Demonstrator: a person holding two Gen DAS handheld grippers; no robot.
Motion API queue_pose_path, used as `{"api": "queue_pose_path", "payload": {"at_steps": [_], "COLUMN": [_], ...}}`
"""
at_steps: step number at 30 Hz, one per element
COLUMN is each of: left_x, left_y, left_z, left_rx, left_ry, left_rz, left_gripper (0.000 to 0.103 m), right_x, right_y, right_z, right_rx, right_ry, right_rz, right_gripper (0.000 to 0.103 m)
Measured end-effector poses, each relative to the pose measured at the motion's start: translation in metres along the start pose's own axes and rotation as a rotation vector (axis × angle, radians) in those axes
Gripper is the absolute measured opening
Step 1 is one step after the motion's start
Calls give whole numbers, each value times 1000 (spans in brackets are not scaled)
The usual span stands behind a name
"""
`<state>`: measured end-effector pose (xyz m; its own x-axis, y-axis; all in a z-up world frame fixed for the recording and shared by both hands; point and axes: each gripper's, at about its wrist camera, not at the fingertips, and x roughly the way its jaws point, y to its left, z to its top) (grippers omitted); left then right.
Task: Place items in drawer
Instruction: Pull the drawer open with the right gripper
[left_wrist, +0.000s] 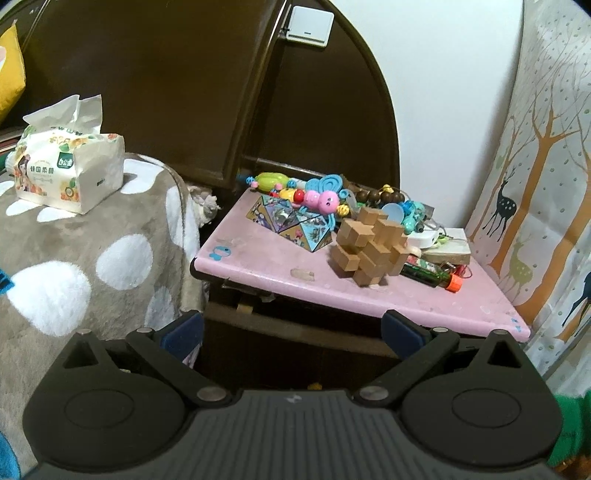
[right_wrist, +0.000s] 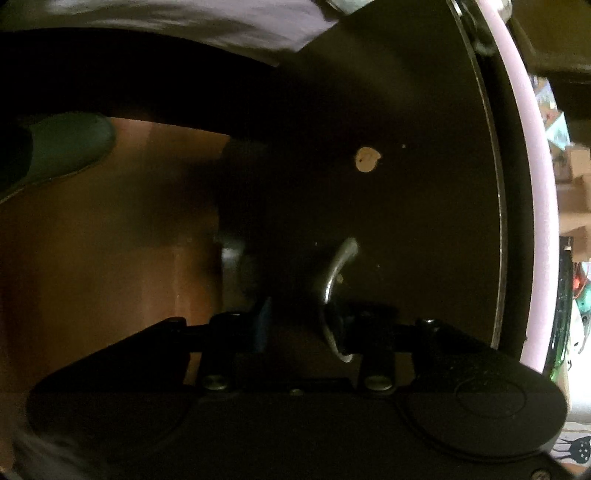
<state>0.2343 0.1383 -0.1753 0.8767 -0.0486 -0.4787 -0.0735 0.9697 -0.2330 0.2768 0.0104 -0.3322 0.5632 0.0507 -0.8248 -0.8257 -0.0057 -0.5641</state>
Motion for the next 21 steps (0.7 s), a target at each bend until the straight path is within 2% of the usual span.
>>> {"api": "queue_pose_path", "payload": {"at_steps": [12, 21], "left_x": [-15, -17], "left_y": [-4, -7], "left_z": [4, 3], "left_rx": [-1, 9], "left_ry": [-54, -54], "left_rz": [-46, -58], "left_gripper": [103, 103], "right_x": [-38, -54], "right_y": [44, 68], "right_z": [-4, -3], "right_rx": [40, 99], "right_ry": [-41, -58], "right_rz": [72, 108], "right_gripper": [33, 33]}}
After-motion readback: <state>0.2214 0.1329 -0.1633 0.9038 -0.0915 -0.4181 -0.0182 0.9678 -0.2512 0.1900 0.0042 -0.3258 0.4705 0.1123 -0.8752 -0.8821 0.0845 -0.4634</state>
